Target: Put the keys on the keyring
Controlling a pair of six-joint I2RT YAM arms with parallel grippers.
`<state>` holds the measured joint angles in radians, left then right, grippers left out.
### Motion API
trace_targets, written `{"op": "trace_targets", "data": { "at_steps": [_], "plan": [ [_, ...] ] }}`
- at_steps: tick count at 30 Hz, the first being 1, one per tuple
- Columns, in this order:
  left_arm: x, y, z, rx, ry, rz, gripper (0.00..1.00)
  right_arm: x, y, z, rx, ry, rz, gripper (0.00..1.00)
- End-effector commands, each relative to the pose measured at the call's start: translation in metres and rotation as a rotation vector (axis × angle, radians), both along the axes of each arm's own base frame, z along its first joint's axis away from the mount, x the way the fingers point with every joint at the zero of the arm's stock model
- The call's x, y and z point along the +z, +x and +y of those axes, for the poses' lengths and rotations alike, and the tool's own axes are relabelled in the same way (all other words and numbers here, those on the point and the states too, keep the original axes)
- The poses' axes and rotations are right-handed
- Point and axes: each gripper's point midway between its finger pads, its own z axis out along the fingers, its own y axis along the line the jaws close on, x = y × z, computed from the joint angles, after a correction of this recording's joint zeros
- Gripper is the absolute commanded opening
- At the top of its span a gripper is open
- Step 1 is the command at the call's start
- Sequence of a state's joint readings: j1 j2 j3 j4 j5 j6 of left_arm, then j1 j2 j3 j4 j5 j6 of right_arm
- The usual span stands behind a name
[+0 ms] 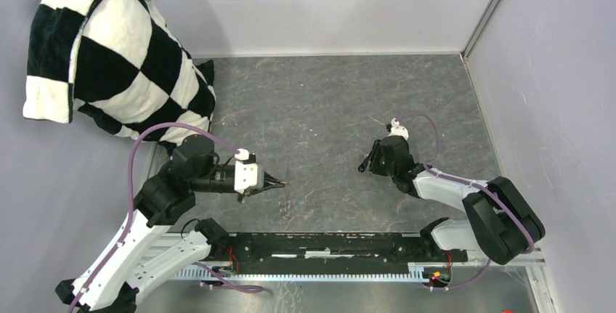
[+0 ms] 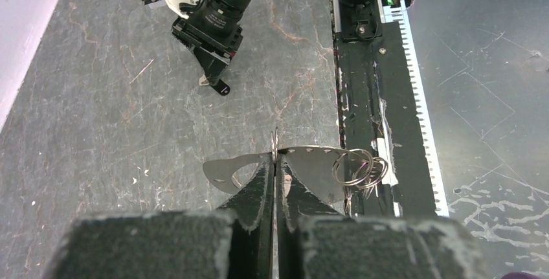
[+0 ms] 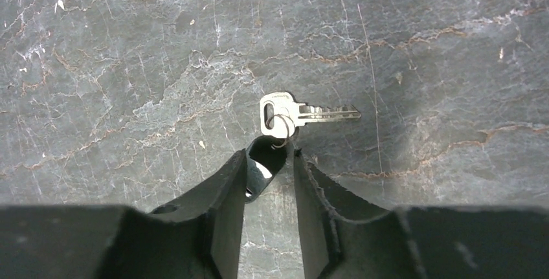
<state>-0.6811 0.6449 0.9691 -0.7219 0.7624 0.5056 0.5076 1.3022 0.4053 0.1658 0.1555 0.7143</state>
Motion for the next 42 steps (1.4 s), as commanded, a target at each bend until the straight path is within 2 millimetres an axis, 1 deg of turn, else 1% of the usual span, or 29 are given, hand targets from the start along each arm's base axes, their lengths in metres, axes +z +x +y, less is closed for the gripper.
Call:
{"op": "trace_targets", "data": {
  "at_steps": [1,3,10,16,23,27,32,35,36,37,38,39,40,42],
  "plan": [
    [0.015,-0.003,-0.004,-0.023,-0.057,-0.026,0.02,0.002,0.008,0.001,-0.018,0.001,-0.002,0.35],
    [0.015,-0.004,-0.004,-0.027,-0.057,-0.023,0.02,0.002,0.010,-0.001,-0.025,-0.005,-0.009,0.30],
    [0.014,-0.006,-0.004,-0.039,-0.059,-0.019,0.02,0.003,0.015,-0.002,-0.026,-0.012,-0.021,0.20],
    [0.012,-0.008,-0.004,-0.046,-0.058,-0.015,0.02,0.010,0.021,-0.001,-0.011,-0.022,-0.050,0.00],
    [0.008,-0.009,-0.004,-0.053,-0.049,-0.011,0.02,0.029,0.031,-0.001,0.026,-0.055,-0.121,0.00],
    [0.007,-0.010,-0.003,-0.051,-0.049,-0.015,0.02,0.036,0.033,0.000,0.038,-0.060,-0.142,0.00],
    [0.006,-0.009,-0.003,-0.056,-0.046,-0.015,0.02,0.041,0.035,0.004,0.056,-0.053,-0.154,0.00],
    [0.006,-0.010,-0.003,-0.057,-0.048,-0.019,0.02,0.036,0.031,0.003,0.071,-0.068,-0.125,0.00],
    [0.006,-0.010,-0.003,-0.057,-0.048,-0.019,0.02,0.033,0.030,0.001,0.068,-0.077,-0.115,0.10],
    [0.006,-0.010,-0.003,-0.059,-0.049,-0.021,0.02,0.032,0.028,0.000,0.070,-0.083,-0.112,0.23],
    [0.005,-0.010,-0.003,-0.059,-0.047,-0.020,0.02,0.032,0.028,-0.001,0.069,-0.086,-0.116,0.29],
    [0.005,-0.010,-0.003,-0.060,-0.047,-0.020,0.02,0.031,0.028,-0.001,0.071,-0.086,-0.118,0.34],
    [0.004,-0.010,-0.003,-0.061,-0.046,-0.019,0.02,0.032,0.029,0.001,0.075,-0.082,-0.123,0.36],
    [0.003,-0.011,-0.003,-0.062,-0.045,-0.017,0.02,0.031,0.032,0.002,0.076,-0.084,-0.121,0.36]
  ]
}}
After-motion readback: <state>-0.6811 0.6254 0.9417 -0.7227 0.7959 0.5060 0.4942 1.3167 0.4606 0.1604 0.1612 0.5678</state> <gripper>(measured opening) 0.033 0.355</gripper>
